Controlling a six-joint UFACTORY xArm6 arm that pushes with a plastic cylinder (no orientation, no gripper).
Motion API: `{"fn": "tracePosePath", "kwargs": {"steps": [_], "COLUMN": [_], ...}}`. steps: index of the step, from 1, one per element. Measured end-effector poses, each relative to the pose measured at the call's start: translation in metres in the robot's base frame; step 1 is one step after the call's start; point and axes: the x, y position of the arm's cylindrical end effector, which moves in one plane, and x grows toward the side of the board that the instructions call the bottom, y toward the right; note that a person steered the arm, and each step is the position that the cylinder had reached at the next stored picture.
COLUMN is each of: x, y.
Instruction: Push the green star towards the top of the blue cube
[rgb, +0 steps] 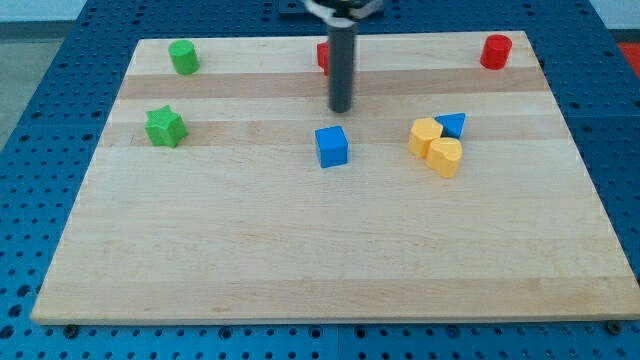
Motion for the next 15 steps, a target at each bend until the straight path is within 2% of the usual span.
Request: {"fn": "tracePosePath", "kwargs": {"steps": [3,5,6,7,8,9,12,13,15], "x": [0.0,0.001,0.021,0.055,0.065,0.057,0.042,0.034,0.03], "y": [-0.173,-0.257,-0.262,-0.234,-0.195,-0.182,-0.209,-0.192,-0.107]}}
